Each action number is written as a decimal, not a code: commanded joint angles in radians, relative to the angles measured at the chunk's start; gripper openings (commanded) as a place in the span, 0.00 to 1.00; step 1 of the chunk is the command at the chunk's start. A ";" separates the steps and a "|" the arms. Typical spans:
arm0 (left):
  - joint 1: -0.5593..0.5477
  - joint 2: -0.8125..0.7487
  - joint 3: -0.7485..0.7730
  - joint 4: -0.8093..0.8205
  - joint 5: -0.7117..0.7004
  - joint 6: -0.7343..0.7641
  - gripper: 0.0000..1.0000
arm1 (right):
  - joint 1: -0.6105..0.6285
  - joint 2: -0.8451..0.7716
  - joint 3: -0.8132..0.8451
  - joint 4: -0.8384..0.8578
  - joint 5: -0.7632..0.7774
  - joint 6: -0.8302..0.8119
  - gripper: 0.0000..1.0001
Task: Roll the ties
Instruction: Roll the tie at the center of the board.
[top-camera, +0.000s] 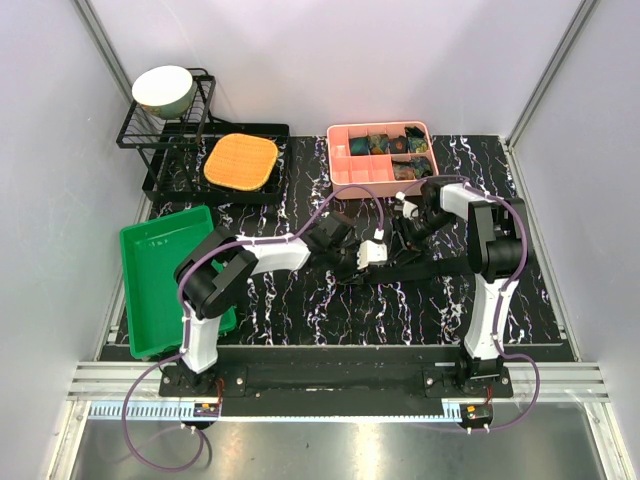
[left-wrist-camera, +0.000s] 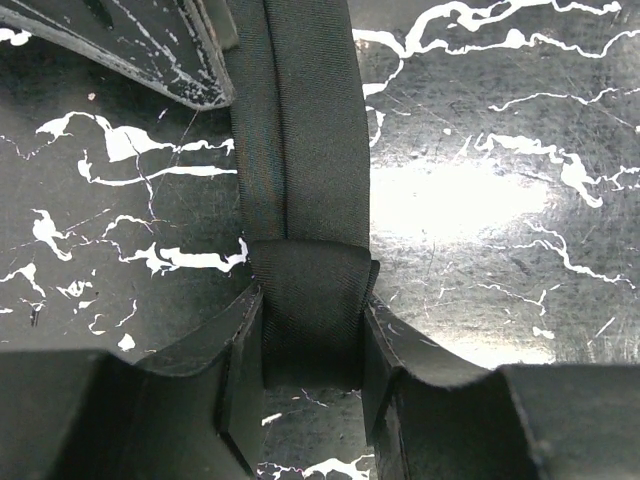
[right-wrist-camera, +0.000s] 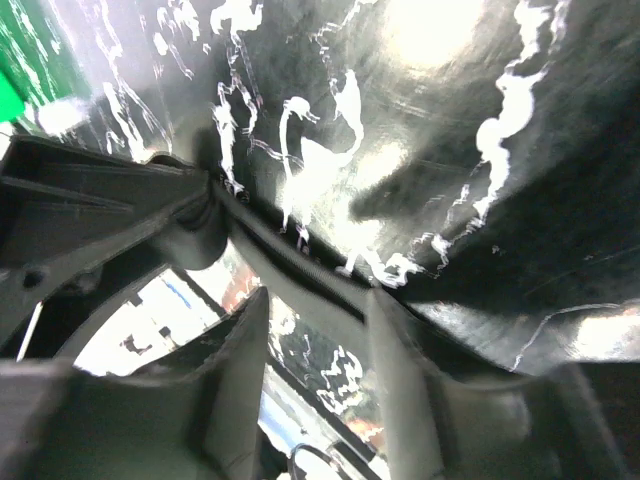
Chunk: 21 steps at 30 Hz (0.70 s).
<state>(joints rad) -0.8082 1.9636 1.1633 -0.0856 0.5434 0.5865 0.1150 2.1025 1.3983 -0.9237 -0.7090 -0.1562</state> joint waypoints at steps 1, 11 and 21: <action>0.007 0.029 -0.027 -0.194 0.000 0.032 0.00 | 0.003 -0.068 0.048 -0.056 0.066 -0.143 0.55; 0.029 0.037 -0.024 -0.214 0.044 0.068 0.00 | 0.002 -0.176 0.024 -0.097 0.289 -0.627 0.81; 0.044 0.041 -0.008 -0.220 0.041 0.072 0.00 | 0.072 -0.214 -0.131 0.033 0.408 -0.810 0.77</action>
<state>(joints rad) -0.7769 1.9640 1.1763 -0.1558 0.6155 0.6483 0.1596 1.9179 1.3052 -0.9333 -0.3634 -0.8635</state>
